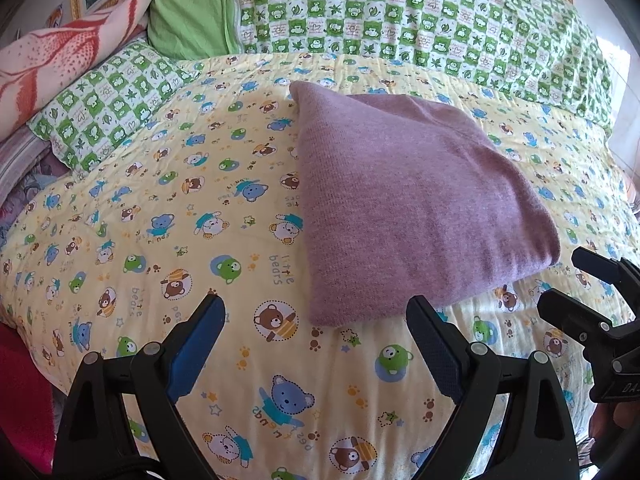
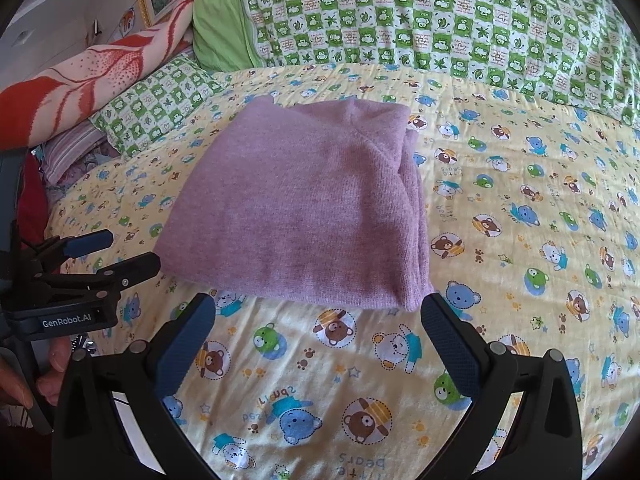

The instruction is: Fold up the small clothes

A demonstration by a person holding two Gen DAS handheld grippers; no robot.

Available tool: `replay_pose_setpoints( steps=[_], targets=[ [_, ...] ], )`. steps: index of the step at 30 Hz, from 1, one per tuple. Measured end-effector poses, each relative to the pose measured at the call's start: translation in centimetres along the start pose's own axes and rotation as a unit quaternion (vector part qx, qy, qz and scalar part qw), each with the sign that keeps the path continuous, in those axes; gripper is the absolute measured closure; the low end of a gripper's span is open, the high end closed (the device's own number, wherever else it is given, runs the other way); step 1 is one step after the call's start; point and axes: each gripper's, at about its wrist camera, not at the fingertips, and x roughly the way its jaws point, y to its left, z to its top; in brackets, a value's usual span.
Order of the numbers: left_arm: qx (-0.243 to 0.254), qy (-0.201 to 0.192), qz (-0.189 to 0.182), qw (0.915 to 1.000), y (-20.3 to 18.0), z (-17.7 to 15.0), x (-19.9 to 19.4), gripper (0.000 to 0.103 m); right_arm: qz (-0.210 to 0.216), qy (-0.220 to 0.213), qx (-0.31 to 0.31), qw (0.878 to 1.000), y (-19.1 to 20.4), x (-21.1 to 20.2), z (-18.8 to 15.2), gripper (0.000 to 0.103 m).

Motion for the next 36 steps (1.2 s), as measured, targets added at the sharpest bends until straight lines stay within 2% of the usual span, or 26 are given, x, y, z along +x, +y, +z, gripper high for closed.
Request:
replay_pose_setpoints(
  steps=[36],
  targets=[
    [0.011, 0.009, -0.009, 0.9999, 0.3, 1.1, 1.1, 0.010, 0.003, -0.003, 0.008, 1.000, -0.3, 0.6, 1.1, 0.001]
  ],
)
